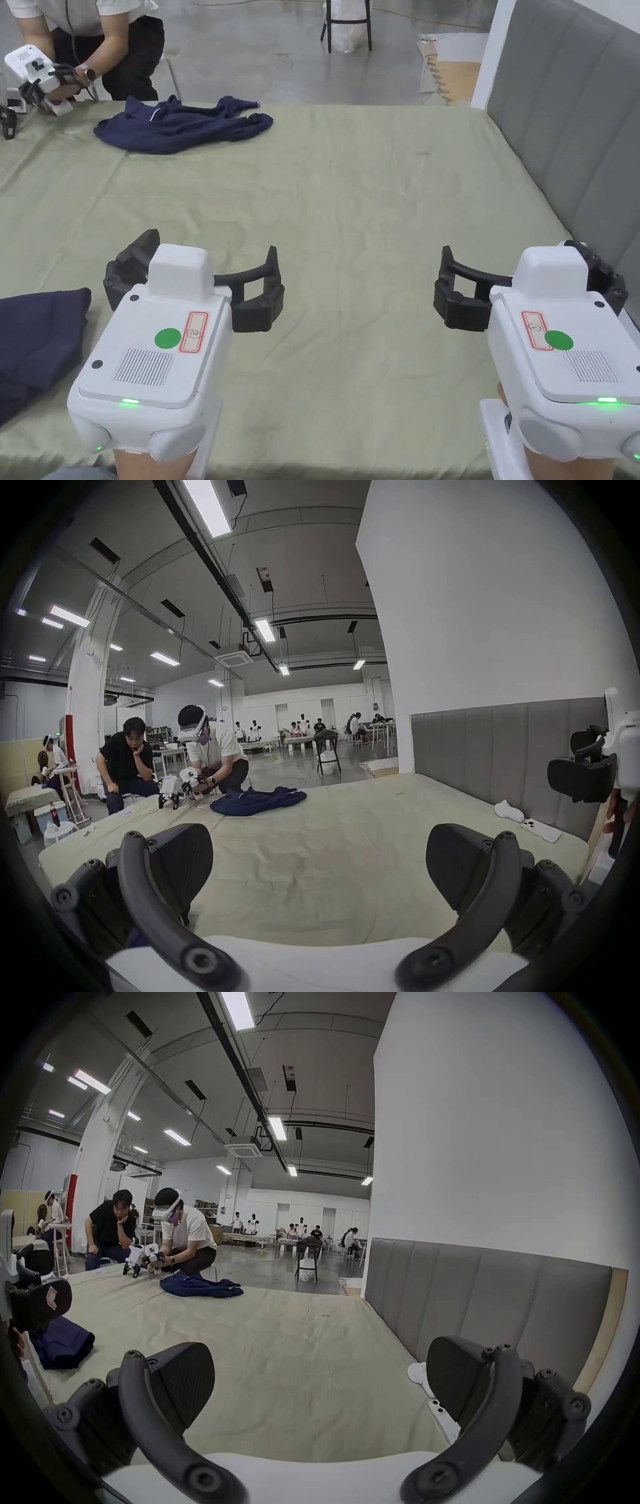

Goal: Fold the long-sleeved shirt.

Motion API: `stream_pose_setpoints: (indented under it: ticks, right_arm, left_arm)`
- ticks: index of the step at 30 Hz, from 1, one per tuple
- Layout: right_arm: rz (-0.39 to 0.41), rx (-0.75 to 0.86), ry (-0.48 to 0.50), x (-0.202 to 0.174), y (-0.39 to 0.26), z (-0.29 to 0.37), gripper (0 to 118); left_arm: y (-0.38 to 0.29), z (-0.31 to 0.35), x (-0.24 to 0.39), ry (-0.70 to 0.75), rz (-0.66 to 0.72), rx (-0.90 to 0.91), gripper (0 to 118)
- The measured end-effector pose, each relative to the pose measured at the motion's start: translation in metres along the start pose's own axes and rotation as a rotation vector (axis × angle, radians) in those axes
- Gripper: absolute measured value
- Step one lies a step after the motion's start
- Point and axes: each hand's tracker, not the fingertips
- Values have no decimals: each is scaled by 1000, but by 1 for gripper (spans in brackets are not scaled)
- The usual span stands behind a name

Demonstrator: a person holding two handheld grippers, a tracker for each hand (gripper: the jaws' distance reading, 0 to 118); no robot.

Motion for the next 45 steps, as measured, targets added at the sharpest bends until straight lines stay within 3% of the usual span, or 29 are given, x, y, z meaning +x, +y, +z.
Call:
stream_pose_setpoints:
  ticks: [20, 45]
  right_arm:
    - [-34, 3, 14, 0, -1, 0, 118]
    - [-8, -8, 40, -3, -8, -1, 118]
  left_arm:
    - [1, 2, -7, 9, 24, -9, 111]
    - [0, 4, -7, 2, 26, -13, 111]
